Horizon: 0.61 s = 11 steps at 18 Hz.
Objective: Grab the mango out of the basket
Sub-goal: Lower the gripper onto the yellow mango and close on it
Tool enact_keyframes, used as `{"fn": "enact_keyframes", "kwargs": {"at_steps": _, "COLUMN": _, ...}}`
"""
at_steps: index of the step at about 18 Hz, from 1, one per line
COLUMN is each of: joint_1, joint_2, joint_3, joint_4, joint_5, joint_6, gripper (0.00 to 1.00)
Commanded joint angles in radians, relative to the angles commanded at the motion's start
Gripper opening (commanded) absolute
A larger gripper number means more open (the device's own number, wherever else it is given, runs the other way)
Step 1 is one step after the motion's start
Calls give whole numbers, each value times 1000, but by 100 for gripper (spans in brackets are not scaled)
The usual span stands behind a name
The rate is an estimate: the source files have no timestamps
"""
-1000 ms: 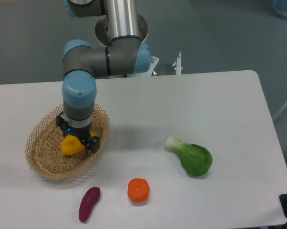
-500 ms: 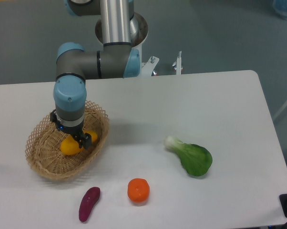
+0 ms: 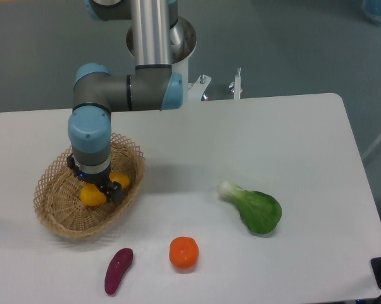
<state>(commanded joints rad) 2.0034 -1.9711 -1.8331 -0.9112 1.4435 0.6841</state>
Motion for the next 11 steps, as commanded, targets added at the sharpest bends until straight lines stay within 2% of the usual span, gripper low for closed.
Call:
{"fn": "enact_keyframes", "kwargs": {"at_steps": 1, "joint_1": -2, "joint_2": 0, "joint_3": 0, "joint_4": 0, "joint_5": 0, "joint_6": 0, "gripper": 100}}
{"fn": "enact_keyframes", "kwargs": {"at_steps": 2, "joint_1": -2, "joint_2": 0, "joint_3": 0, "joint_4": 0, "joint_5": 0, "joint_6": -2, "gripper": 89}}
{"fn": "enact_keyframes", "kwargs": {"at_steps": 3, "joint_1": -2, "joint_2": 0, "joint_3": 0, "joint_4": -2, "joint_5": 0, "joint_6": -3, "gripper": 71}}
{"fn": "enact_keyframes", "kwargs": {"at_steps": 5, "joint_1": -6, "joint_2": 1, "joint_3": 0, "joint_4": -3, "joint_5": 2, "joint_6": -5, "gripper": 43}}
{"fn": "enact_keyframes", "kwargs": {"at_steps": 7, "joint_1": -6, "joint_2": 3, "joint_3": 0, "joint_4": -5, "joint_5": 2, "joint_6": -5, "gripper": 25}}
{"fn": "enact_keyframes", "kwargs": {"at_steps": 9, "joint_1": -6, "joint_2": 6, "joint_3": 0, "joint_4": -6, "joint_5": 3, "joint_6": -5, "gripper": 12}}
{"fn": "enact_keyframes", "kwargs": {"at_steps": 11, "joint_1": -6, "joint_2": 14, "joint_3": 2, "joint_4": -9, "joint_5": 2, "joint_6": -11, "gripper": 10}}
